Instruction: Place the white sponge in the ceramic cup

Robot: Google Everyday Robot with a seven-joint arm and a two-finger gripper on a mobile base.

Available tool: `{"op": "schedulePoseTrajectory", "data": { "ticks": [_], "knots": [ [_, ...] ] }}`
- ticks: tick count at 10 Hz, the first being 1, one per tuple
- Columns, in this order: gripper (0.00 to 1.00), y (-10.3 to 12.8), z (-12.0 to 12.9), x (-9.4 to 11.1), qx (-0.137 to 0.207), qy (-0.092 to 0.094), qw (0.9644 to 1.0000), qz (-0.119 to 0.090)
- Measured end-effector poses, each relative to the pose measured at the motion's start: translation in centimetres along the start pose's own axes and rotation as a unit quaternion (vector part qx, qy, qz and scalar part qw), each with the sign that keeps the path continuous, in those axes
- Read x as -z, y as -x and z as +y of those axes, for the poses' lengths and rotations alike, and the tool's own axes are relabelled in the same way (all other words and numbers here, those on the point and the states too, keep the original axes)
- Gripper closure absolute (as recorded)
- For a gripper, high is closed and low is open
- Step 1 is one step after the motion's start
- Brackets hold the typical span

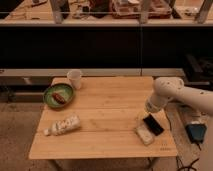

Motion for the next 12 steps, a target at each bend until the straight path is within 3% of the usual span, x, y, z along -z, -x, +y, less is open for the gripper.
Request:
{"op": "schedulePoseTrajectory", "data": {
  "ticks": [2,7,12],
  "knots": [
    [0.2,0.0,-0.2,-0.1,0.001,-0.002,1.0,-0.001],
    [0.2,4.8,-2.7,-1.9,-0.004,-0.035,0.9988,-0.034],
    [0.2,5.7,-5.1,-3.8,0.012,-0.06,0.9976,-0.033]
  ]
}}
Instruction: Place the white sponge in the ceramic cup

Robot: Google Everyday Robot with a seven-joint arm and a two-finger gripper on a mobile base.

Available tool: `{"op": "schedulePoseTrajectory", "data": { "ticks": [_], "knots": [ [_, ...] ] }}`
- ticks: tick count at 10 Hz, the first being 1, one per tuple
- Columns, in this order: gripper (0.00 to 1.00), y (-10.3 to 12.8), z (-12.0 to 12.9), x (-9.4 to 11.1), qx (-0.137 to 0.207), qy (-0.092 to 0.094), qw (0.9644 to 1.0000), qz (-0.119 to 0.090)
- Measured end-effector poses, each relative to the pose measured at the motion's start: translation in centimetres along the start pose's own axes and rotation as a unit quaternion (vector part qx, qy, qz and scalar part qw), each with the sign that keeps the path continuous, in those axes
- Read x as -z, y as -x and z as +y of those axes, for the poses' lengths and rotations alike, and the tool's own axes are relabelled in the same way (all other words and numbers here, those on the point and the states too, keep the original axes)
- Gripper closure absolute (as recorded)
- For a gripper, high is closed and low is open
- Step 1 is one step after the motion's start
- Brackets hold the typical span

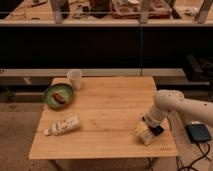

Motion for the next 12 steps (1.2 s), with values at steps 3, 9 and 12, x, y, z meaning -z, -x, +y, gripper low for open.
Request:
{"op": "schedulePoseTrajectory", "data": {
  "ticks": [3,9,12],
  "knots": [
    [0.2,0.3,-0.4,-1.0,0.008,-0.002,1.0,0.004],
    [0.2,0.8,3.2,2.5,-0.044,0.033,0.9974,0.046],
    [0.2,1.0,2.8,5.3,-0.047,0.015,0.9969,0.06]
  ]
}}
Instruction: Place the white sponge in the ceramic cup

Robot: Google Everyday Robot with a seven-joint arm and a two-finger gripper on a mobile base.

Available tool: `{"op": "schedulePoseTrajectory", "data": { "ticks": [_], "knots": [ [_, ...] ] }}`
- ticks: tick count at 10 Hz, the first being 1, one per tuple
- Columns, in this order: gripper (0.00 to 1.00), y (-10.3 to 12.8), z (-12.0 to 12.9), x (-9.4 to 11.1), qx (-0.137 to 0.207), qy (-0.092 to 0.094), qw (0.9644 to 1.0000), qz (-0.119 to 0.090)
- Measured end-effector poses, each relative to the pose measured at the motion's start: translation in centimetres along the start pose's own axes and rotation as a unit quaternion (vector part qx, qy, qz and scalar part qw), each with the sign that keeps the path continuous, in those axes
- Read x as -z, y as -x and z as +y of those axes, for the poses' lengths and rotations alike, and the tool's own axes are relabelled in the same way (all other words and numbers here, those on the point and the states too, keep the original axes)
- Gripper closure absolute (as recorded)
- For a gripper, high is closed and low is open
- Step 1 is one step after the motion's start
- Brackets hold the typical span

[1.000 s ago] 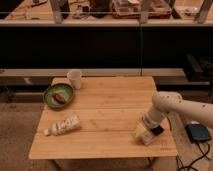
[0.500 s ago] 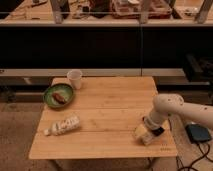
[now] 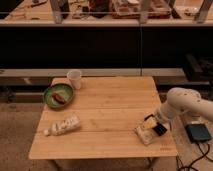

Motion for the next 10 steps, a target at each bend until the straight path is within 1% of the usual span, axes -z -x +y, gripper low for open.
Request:
{"op": "schedulePoseTrajectory", "data": {
  "ticks": [1,2,4,5,7,10],
  "knots": [
    [0.2,0.3,-0.9,-0.1,0.009,-0.011,0.9999,-0.007],
    [0.2,0.7,-2.1,-0.5,0.023,-0.021,0.9993,-0.019],
    [0.2,1.1,-3.1,-1.3,0.043,-0.025,0.9983,-0.031],
    [0.2,1.2,-3.4,-1.9,0.055,-0.027,0.9976,-0.033],
    [0.2,0.9,-3.7,-3.1,0.07,-0.03,0.9967,-0.028],
    [0.2,0.5,-3.4,-4.7,0.086,-0.027,0.9957,-0.023]
  ]
}}
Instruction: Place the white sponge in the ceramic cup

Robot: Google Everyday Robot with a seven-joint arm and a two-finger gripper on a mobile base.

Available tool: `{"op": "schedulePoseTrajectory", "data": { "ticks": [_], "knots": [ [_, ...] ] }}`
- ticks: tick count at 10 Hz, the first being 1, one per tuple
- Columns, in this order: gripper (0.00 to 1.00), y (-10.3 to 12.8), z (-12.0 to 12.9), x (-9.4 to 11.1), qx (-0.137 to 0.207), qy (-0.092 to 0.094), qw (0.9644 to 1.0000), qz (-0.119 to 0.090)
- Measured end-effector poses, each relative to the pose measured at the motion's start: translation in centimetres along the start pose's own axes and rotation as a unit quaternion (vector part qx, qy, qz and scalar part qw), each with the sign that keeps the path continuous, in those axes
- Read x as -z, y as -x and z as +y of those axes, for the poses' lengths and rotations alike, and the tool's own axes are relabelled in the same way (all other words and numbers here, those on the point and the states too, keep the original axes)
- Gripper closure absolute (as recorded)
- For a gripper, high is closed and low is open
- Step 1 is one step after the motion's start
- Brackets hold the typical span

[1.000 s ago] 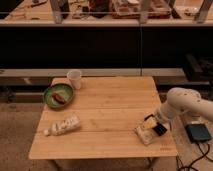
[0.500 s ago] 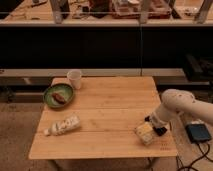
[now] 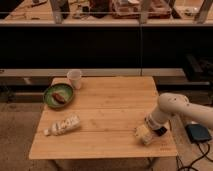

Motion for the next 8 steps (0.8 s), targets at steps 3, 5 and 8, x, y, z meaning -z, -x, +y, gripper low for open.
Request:
{"op": "schedulePoseTrajectory", "data": {
  "ticks": [3,5,8],
  "knots": [
    [0.2,-0.4,0.7,-1.4,0.018,0.013,0.9998,0.002],
    [0.2,-0.4,1.0,-2.0,0.026,0.021,0.9994,0.005],
    [0.26,-0.4,1.1,-2.7,0.029,0.042,0.9987,0.009]
  ]
}}
